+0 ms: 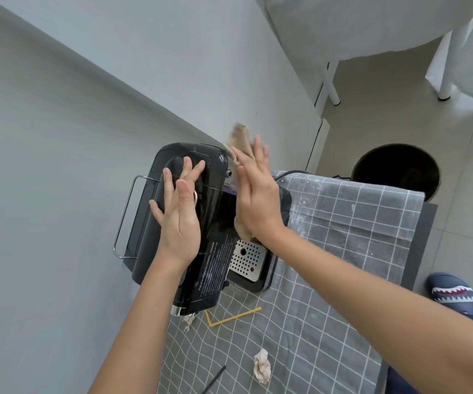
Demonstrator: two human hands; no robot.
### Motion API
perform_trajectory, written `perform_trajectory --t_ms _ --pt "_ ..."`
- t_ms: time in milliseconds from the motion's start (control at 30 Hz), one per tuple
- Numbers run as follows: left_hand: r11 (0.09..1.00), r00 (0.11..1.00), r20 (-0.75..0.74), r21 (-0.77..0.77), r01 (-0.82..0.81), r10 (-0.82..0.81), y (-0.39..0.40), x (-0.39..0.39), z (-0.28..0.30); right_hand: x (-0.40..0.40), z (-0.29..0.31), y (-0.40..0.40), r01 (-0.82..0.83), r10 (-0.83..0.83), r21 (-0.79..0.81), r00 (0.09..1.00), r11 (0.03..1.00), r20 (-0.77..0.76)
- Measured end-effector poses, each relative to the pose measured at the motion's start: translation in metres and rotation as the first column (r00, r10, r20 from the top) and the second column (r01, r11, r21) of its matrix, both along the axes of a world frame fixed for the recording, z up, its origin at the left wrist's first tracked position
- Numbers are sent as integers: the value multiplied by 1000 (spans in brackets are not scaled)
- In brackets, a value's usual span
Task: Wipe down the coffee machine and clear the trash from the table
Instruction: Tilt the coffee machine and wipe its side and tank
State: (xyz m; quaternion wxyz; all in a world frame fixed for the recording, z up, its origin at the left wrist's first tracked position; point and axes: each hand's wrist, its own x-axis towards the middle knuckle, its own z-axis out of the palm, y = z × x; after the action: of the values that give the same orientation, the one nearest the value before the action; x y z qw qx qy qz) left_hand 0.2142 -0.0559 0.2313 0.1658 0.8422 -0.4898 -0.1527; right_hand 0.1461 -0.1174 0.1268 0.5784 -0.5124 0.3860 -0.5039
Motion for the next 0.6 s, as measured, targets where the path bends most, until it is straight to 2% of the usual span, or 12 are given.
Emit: perform_trajectory --t_ms 67,200,267,333,400,467,533,600 --pt "1000 1000 9 -10 6 -6 0 0 0 -6 -7 20 -14 14 37 1000 999 3" --pt "1000 1000 27 -3 10 -9 1 1 -1 -15 -23 89 -164 173 -139 983 977 57" --pt "1000 999 43 -1 16 -16 2 1 -2 -8 -19 72 -109 127 -209 989 972 75" --pt "1000 999 41 -1 13 -13 1 2 -2 2 -6 34 -28 50 -212 994 977 100" --pt "1000 999 40 3 13 -14 1 2 -3 8 -3 2 46 -33 -87 990 995 140" --pt "1000 999 46 0 16 -16 2 3 -3 11 -20 -6 89 -92 35 989 995 116" --pt "1000 999 51 -1 20 -20 1 2 -2 12 -50 0 76 -80 149 997 986 20" --pt "1000 998 51 3 21 -21 -1 2 -2 9 -81 8 79 -54 327 995 942 -85"
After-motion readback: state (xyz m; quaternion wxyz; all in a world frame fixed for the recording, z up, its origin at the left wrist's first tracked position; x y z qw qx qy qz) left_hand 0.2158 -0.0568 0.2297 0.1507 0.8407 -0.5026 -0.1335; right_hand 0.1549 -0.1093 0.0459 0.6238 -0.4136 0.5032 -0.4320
